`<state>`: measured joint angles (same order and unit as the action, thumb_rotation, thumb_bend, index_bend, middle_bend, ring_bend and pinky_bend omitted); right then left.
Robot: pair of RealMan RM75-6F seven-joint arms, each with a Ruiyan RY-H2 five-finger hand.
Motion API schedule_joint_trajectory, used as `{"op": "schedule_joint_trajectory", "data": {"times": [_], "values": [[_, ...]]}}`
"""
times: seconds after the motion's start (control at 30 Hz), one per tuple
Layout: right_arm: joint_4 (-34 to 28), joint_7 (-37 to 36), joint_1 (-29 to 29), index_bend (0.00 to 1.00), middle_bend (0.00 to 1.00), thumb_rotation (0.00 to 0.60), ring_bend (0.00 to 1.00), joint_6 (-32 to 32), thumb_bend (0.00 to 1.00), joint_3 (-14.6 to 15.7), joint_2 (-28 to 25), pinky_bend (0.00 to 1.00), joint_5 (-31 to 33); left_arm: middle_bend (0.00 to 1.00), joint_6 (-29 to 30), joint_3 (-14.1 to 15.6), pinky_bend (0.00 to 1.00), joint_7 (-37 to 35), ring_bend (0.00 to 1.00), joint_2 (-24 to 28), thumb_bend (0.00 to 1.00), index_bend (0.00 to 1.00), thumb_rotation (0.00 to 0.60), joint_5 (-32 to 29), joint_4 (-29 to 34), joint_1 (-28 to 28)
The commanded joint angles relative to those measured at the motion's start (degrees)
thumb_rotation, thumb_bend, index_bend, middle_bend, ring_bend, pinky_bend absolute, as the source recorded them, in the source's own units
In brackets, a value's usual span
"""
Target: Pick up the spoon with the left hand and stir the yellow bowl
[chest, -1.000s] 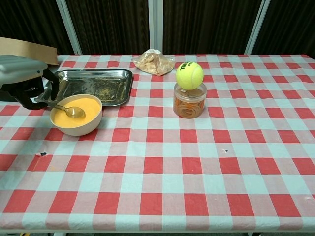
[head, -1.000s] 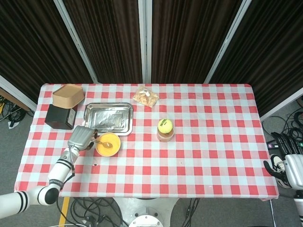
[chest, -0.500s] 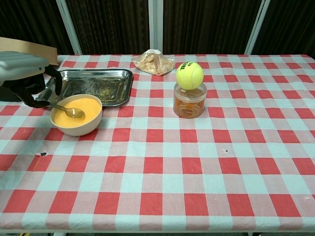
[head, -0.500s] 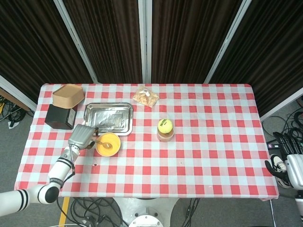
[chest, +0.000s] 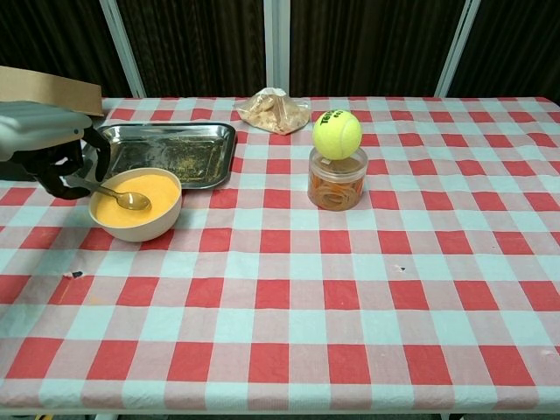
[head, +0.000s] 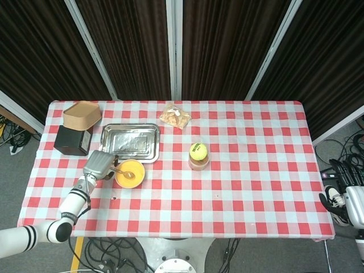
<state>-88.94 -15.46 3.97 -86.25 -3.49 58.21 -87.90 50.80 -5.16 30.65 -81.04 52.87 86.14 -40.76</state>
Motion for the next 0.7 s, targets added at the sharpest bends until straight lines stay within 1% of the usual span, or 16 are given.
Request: {"op": "schedule_joint_trajectory", "data": {"times": [0.03, 0.57, 0.7], "values": [[0.03, -0.03, -0.02, 0.00, 0.08, 0.600, 0.00, 0.01, 0.27, 0.01, 0.06, 0.00, 0.02, 0.97, -0.02, 0.22, 0.97, -0.09, 0.93, -0.07, 0.35, 0.54, 0.600, 0.01, -0.26, -0.18], [0.14, -0.17, -0.11, 0.00, 0.08, 0.600, 0.00, 0.20, 0.27, 0.04, 0.18, 0.00, 0.10, 0.98, 0.08, 1.14, 0.97, -0.74, 0.93, -0.45, 0.38, 0.60, 0.600, 0.07, -1.22, -0.90], [0.24, -0.27, -0.18, 0.00, 0.08, 0.600, 0.00, 0.05, 0.27, 0.02, 0.20, 0.00, 0.03, 0.98, 1.32, 1.28, 0.97, -0.17, 0.93, -0.01, 0.38, 0.61, 0.600, 0.74, -0.54, -0.87]]}}
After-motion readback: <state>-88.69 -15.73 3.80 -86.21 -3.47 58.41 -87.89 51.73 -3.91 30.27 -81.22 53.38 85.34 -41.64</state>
